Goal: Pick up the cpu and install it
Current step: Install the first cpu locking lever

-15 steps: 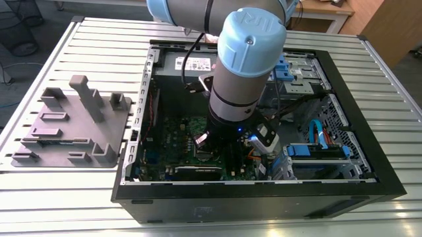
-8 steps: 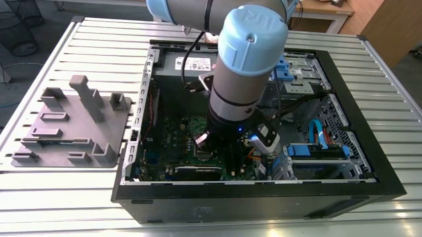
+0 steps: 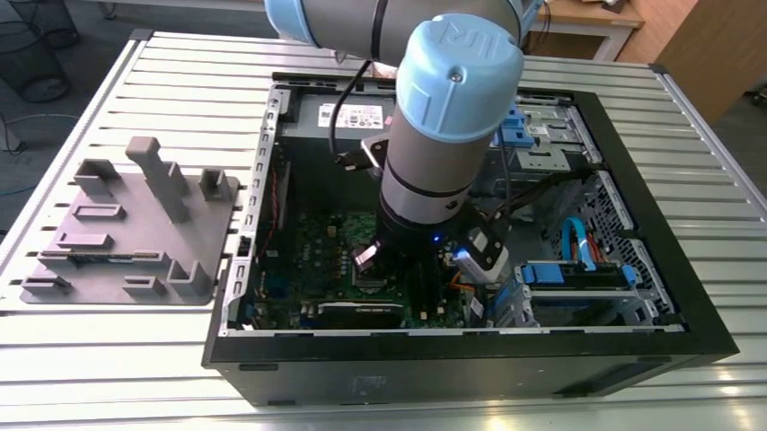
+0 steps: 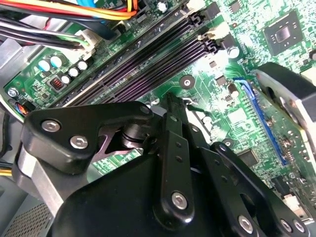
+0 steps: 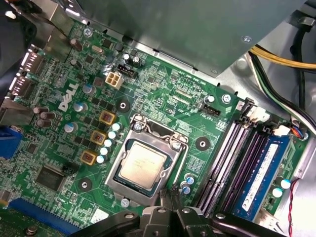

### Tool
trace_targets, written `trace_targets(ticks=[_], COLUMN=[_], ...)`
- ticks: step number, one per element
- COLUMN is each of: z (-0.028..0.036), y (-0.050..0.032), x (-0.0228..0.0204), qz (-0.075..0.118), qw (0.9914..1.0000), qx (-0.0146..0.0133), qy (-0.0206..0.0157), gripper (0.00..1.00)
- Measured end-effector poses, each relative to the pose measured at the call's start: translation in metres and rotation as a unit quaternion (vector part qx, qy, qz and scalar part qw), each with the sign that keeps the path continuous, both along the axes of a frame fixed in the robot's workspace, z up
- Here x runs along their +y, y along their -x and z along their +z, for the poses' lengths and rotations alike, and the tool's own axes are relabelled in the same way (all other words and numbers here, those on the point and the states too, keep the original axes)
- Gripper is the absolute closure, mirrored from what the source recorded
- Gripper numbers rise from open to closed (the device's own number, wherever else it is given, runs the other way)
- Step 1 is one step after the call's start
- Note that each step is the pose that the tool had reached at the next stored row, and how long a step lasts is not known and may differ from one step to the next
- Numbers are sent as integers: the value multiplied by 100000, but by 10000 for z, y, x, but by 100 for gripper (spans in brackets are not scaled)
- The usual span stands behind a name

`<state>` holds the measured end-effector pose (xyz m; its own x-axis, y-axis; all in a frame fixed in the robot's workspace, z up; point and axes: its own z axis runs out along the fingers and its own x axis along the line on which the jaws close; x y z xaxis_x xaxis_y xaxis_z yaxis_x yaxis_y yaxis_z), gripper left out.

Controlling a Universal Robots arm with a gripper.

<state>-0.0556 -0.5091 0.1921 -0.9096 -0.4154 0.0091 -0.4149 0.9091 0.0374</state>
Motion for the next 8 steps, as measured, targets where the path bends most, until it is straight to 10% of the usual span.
trace_targets(ticks=[8], z=[-31], y=[-2], x=[-18], qz=[6], qw=[100000], qx=[-40], qy=[14], gripper=[89])
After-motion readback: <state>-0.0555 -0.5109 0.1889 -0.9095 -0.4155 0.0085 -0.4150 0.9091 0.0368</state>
